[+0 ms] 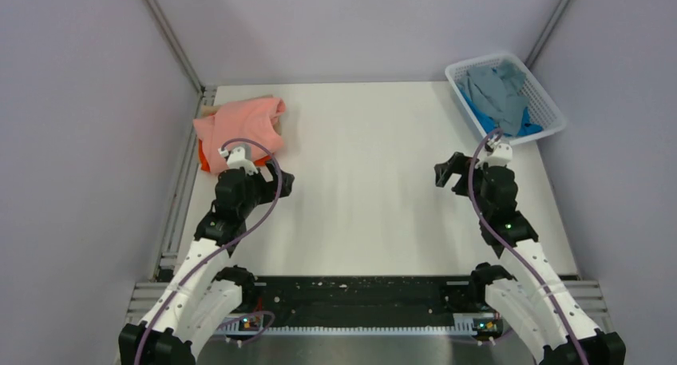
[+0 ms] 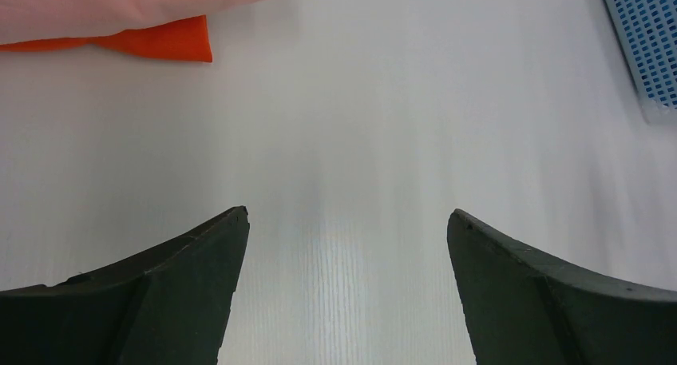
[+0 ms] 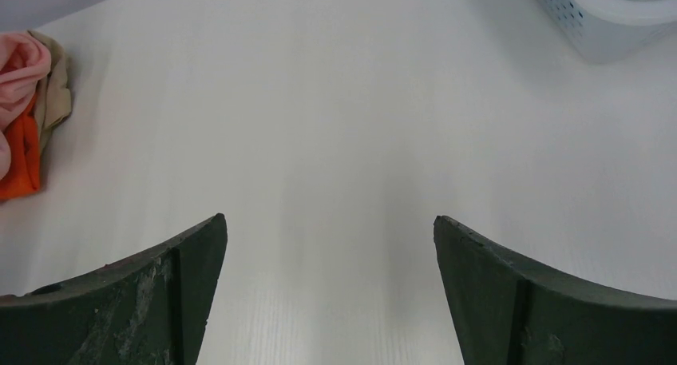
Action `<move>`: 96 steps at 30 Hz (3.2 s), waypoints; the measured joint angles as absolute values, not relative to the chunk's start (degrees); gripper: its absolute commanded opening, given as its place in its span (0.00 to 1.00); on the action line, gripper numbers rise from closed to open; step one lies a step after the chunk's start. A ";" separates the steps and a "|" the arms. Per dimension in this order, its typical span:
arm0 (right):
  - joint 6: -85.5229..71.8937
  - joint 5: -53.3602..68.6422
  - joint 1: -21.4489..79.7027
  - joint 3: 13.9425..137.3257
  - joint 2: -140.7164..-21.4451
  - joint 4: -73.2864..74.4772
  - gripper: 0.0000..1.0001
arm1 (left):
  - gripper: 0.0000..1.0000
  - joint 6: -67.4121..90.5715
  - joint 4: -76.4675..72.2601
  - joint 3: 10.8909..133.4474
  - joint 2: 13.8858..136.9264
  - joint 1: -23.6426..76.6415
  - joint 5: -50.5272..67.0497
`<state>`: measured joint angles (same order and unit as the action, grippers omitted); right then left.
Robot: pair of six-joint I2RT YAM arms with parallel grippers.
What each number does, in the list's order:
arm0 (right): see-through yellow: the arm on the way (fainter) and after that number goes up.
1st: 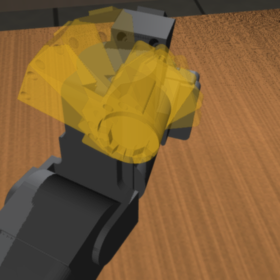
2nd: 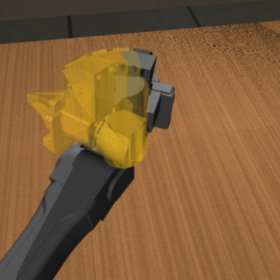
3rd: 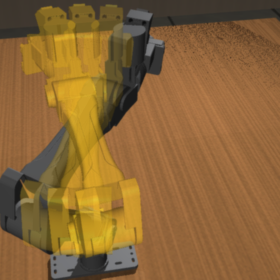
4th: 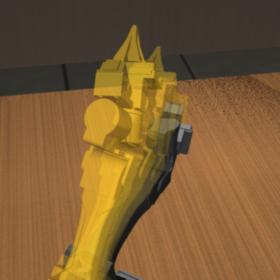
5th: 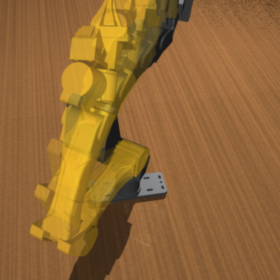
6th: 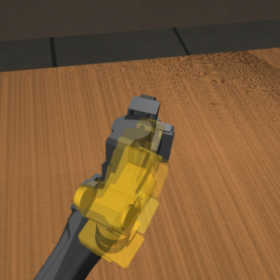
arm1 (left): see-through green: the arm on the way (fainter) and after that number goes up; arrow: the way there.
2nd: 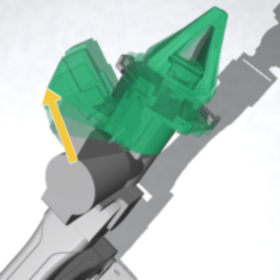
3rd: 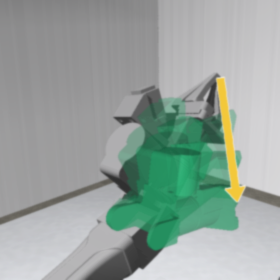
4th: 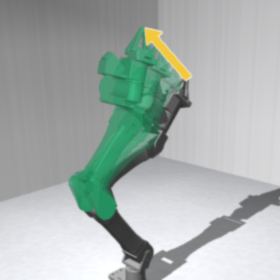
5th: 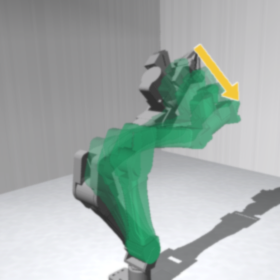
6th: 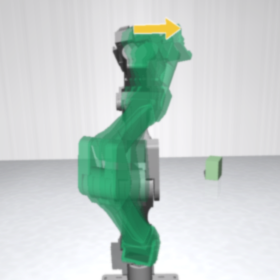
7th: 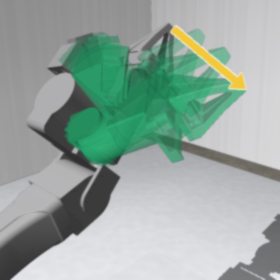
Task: Fold and stack the t-shirts
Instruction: Grab crumpled tshirt from bin with the right arm
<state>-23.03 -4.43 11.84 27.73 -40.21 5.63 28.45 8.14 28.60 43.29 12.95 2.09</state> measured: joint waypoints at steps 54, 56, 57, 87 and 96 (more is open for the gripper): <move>-18.15 -16.82 -5.32 79.22 -93.21 6.85 0.95 | 0.99 28.60 5.63 28.91 39.48 12.97 17.91; -18.31 -16.10 -6.79 84.97 -99.39 7.22 0.94 | 0.99 28.58 5.63 28.91 39.70 12.97 17.65; -18.57 -15.90 -7.66 86.94 -101.56 7.18 0.94 | 0.99 28.56 5.58 28.91 39.99 12.99 17.47; -19.75 -8.03 -11.49 115.50 -129.56 9.93 0.00 | 0.99 27.77 6.96 29.04 40.12 13.47 14.09; -18.61 -4.19 -11.55 110.02 -101.86 2.02 0.00 | 0.99 28.21 7.49 29.04 36.42 13.50 14.02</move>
<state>-18.61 -4.19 -11.55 110.02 -101.86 2.02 28.21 7.49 29.04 36.42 13.50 14.02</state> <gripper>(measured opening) 0.106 0.991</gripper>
